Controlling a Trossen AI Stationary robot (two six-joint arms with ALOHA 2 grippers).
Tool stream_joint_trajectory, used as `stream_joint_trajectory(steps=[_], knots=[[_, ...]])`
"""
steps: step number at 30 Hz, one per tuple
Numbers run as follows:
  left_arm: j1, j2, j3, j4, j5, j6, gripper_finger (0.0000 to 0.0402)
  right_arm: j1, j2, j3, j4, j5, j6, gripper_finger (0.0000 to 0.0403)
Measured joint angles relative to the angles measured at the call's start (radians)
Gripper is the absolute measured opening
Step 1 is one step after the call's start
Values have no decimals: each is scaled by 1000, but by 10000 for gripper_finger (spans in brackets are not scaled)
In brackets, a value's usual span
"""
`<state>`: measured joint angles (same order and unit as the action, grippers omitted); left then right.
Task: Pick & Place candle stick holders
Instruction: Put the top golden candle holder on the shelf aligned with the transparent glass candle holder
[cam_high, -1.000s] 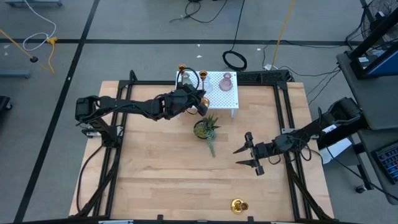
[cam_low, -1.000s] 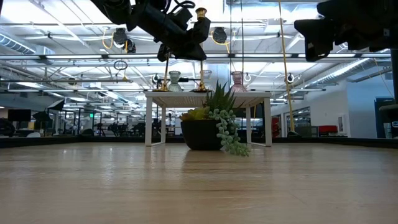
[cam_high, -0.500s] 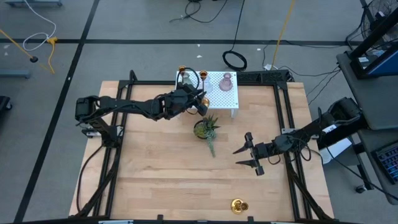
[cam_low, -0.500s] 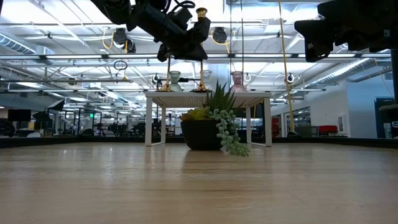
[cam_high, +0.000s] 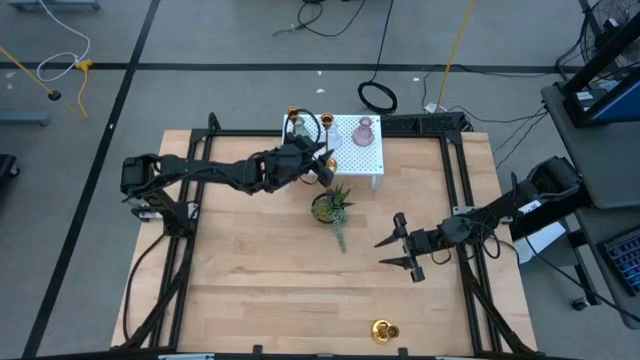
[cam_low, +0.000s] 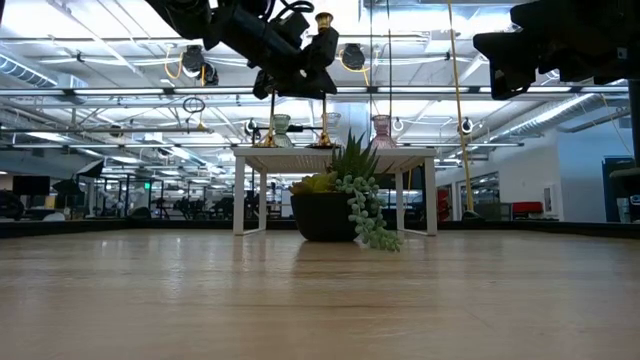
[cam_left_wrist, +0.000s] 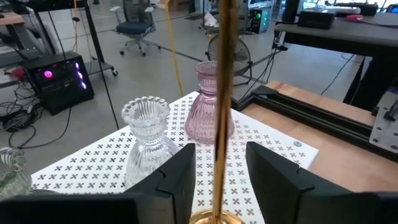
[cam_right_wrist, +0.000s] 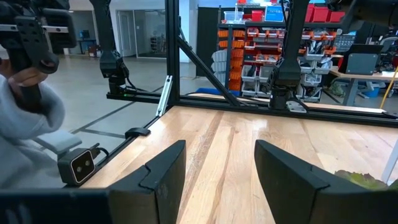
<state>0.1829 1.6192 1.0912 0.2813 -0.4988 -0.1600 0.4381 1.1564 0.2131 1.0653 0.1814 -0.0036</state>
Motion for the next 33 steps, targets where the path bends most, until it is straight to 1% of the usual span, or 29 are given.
stream_joint_trajectory(steps=[16,19,25,33], knots=[[-17,0,0,-8,-2,7,150,0,0,0,0,0,14,183],[-18,0,0,-34,-2,-12,150,0,0,0,0,0,44,183],[-26,0,0,-66,-3,-44,150,0,0,0,0,0,48,183],[-69,0,0,-71,-70,-5,150,0,0,0,0,0,48,183]])
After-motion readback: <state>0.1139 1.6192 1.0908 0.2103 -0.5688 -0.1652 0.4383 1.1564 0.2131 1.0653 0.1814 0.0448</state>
